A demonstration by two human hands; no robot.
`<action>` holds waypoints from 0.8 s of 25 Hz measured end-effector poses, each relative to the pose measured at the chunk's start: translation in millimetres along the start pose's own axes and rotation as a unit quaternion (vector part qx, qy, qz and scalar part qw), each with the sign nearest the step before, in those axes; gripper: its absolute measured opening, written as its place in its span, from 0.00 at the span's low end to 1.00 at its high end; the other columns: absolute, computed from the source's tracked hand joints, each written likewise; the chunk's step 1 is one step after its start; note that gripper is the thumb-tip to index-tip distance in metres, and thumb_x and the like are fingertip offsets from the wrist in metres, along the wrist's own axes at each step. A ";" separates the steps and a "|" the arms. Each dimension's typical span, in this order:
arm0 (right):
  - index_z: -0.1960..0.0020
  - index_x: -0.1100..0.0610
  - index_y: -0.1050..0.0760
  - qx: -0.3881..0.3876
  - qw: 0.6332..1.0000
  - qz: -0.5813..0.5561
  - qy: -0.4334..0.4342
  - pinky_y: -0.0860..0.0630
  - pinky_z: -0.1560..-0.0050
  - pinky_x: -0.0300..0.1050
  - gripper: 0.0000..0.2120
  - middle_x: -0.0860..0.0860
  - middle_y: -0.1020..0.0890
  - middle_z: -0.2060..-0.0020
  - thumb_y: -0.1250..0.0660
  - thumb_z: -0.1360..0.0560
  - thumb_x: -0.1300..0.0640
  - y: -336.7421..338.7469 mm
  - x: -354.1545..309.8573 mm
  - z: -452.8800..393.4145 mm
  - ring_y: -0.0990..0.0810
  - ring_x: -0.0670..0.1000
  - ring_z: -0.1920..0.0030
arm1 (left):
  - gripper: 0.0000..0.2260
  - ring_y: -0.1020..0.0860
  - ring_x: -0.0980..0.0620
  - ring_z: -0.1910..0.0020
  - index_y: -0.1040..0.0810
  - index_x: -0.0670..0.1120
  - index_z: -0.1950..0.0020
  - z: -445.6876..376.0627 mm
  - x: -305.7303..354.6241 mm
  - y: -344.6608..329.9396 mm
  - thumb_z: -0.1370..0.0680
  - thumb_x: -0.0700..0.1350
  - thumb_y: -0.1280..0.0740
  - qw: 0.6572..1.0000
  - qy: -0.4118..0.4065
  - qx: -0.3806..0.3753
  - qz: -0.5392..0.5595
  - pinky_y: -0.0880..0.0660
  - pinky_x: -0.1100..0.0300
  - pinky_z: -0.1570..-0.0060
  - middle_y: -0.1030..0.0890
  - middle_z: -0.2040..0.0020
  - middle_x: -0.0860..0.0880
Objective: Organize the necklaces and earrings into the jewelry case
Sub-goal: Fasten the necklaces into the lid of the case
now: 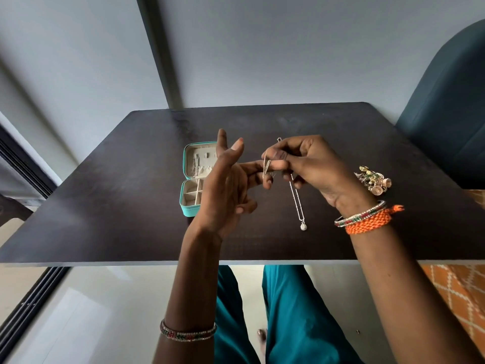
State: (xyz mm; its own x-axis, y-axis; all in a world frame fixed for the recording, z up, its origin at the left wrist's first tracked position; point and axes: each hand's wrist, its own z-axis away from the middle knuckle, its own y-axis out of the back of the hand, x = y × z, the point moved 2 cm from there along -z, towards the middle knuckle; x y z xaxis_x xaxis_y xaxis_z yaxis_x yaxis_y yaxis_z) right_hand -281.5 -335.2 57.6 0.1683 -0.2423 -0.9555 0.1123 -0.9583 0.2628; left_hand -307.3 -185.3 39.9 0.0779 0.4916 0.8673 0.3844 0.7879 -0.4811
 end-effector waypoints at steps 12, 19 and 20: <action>0.55 0.52 0.20 -0.162 0.939 -0.284 -0.109 0.31 0.54 0.45 0.05 0.46 0.18 0.61 0.29 0.30 0.53 -7.2 43.6 12.8 0.24 0.46 0.57 | 0.37 0.22 0.52 0.62 0.62 0.64 0.25 4.5 0.7 -6.0 0.27 0.50 0.41 0.997 -0.016 0.046 -0.057 0.41 0.72 0.83 0.17 0.47 0.41; 0.62 0.52 0.21 -0.039 0.972 -0.223 -0.057 0.32 0.57 0.38 0.08 0.43 0.20 0.70 0.33 0.25 0.56 -26.7 38.1 10.5 0.23 0.41 0.62 | 0.11 0.21 0.56 0.67 0.24 0.46 0.42 -0.8 3.4 -6.3 0.22 0.37 0.34 0.979 -0.015 0.088 -0.186 0.28 0.66 0.77 0.17 0.58 0.47; 0.61 0.53 0.21 0.009 0.989 -0.147 -0.030 0.29 0.57 0.37 0.09 0.44 0.19 0.70 0.35 0.23 0.58 -28.5 36.0 9.6 0.22 0.41 0.63 | 0.09 0.22 0.57 0.68 0.23 0.46 0.45 -0.3 2.3 -4.3 0.23 0.35 0.34 0.974 -0.018 0.117 -0.192 0.25 0.65 0.73 0.16 0.61 0.49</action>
State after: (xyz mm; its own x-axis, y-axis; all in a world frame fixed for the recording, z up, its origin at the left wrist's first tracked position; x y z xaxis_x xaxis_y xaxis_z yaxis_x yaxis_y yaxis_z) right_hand -288.0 -318.1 14.4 0.0716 0.0394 -0.9967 0.1296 -0.9911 -0.0298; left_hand -308.5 -187.6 44.0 -0.0648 0.1544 0.9859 0.1590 0.9769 -0.1426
